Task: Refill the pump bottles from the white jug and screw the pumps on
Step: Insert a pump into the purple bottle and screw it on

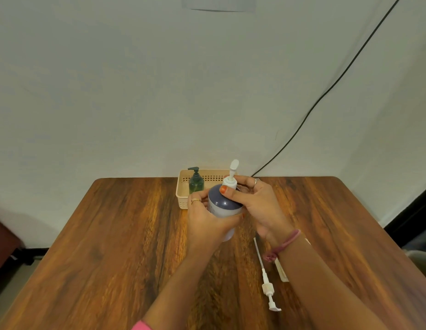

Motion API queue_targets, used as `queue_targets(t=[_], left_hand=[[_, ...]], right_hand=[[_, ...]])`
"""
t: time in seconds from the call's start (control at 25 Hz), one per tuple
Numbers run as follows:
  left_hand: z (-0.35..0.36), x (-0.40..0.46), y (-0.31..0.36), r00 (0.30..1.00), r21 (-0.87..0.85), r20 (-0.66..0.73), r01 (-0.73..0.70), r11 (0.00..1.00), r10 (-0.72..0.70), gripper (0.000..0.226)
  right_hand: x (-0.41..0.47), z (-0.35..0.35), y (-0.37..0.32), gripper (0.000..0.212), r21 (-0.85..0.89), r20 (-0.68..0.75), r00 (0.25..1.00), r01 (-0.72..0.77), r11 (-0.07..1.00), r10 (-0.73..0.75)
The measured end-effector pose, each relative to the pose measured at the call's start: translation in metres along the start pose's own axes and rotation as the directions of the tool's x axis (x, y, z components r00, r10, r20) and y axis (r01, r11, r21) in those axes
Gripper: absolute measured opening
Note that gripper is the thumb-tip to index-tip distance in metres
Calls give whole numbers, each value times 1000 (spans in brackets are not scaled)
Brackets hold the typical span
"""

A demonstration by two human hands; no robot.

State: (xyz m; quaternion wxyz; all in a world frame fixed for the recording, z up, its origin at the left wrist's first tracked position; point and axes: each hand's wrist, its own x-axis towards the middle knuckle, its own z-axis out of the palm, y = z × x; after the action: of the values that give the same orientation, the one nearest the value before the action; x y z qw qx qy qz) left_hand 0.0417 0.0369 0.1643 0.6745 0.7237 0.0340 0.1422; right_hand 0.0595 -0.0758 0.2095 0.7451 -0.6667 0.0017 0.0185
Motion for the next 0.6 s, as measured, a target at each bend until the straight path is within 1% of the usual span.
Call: queue_targets(t=[0.16, 0.24, 0.36, 0.44, 0.48, 0.52, 0.6], left_hand=[[-1, -3, 1, 1000, -19, -1, -7, 1000, 7, 77], [0, -3, 1, 1000, -24, 3, -7, 1000, 7, 76], [-1, -2, 3, 1000, -8, -1, 3, 1000, -3, 77], [-3, 1, 2, 1000, -3, 16, 23, 1000, -23, 80], [-5, 3, 0, 998, 2, 40, 41, 999, -41, 81], [-6, 5, -1, 996, 12, 63, 65, 998, -65, 83], [-10, 10, -4, 991, 26, 106, 77, 997, -79, 83]], right_hand=[[0, 9, 11, 34, -34, -155, 985, 71, 997, -75], [1, 12, 16, 35, -67, -188, 976, 100, 993, -111], [3, 14, 20, 35, -129, -192, 969, 131, 983, -155], [5, 8, 16, 36, -167, -123, 982, 125, 978, -147], [6, 2, 13, 40, -178, -43, 992, 112, 978, -122], [7, -5, 11, 48, -181, 58, 995, 92, 979, -83], [7, -17, 9, 68, -209, 231, 973, 36, 977, 13]])
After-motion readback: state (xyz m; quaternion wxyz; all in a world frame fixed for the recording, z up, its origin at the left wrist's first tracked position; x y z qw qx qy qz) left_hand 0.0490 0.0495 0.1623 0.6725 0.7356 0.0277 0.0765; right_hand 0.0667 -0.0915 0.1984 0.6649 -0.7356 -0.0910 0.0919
